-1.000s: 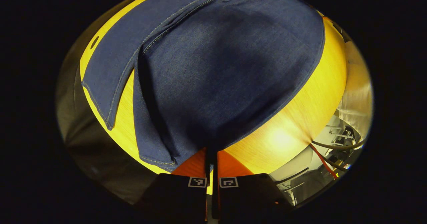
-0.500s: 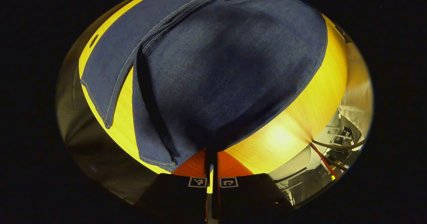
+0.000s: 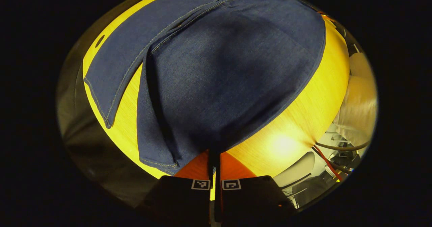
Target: Grasp the waist and the cuffs of the jeans and fold them to make the two legs overlap; first hold the waist and fold one-third of the jeans toward the cuffs, then hold the cuffs and fold the remaining one-third in the same direction to finish folding.
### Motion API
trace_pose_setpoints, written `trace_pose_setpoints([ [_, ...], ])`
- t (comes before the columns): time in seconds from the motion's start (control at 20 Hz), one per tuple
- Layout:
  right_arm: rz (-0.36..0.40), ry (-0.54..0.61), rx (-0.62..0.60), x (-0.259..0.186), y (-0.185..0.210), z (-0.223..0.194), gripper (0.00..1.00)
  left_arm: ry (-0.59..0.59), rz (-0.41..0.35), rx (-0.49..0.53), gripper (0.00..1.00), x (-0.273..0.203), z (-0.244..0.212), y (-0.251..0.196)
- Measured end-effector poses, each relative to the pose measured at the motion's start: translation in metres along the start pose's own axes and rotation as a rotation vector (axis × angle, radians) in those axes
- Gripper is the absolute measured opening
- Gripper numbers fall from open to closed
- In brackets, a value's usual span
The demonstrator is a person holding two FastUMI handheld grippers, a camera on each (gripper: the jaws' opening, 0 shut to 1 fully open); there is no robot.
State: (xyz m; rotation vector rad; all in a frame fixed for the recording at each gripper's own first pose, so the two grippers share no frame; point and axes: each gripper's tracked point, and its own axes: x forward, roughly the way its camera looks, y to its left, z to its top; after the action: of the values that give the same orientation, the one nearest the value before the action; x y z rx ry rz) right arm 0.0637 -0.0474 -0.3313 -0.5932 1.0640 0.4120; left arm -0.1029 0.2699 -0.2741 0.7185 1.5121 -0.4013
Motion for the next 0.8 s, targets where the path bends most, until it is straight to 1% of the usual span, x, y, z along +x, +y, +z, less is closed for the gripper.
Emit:
trace_pose_setpoints([
  [0.05,-0.019,-0.006,0.052,-0.003,0.002,-0.001,0.05,-0.005,0.001,0.012,0.00,0.000,-0.002,0.001],
  [0.1,-0.030,-0.001,0.069,0.000,0.004,0.000,0.03,-0.012,0.001,0.017,0.00,0.000,-0.001,0.001],
  [0.25,-0.062,0.047,0.023,-0.001,0.003,0.002,0.03,-0.022,0.000,0.045,0.00,-0.002,-0.002,0.000],
  [0.35,-0.067,0.090,0.003,-0.004,0.005,0.004,0.03,-0.010,-0.005,0.073,0.00,-0.002,-0.005,0.001],
  [0.45,-0.068,0.110,-0.012,-0.014,0.004,0.016,0.03,-0.004,0.002,0.137,0.00,-0.012,-0.006,0.005],
  [0.55,-0.060,0.108,-0.013,-0.029,0.006,0.031,0.02,0.033,-0.019,0.173,0.00,-0.033,-0.015,0.003],
  [0.65,-0.063,0.092,-0.021,-0.047,0.002,0.048,0.03,0.054,0.000,0.208,0.00,-0.058,-0.022,0.013],
  [0.8,-0.058,0.078,-0.029,-0.072,-0.006,0.080,0.02,0.075,0.046,0.237,0.00,-0.098,-0.020,0.037],
])
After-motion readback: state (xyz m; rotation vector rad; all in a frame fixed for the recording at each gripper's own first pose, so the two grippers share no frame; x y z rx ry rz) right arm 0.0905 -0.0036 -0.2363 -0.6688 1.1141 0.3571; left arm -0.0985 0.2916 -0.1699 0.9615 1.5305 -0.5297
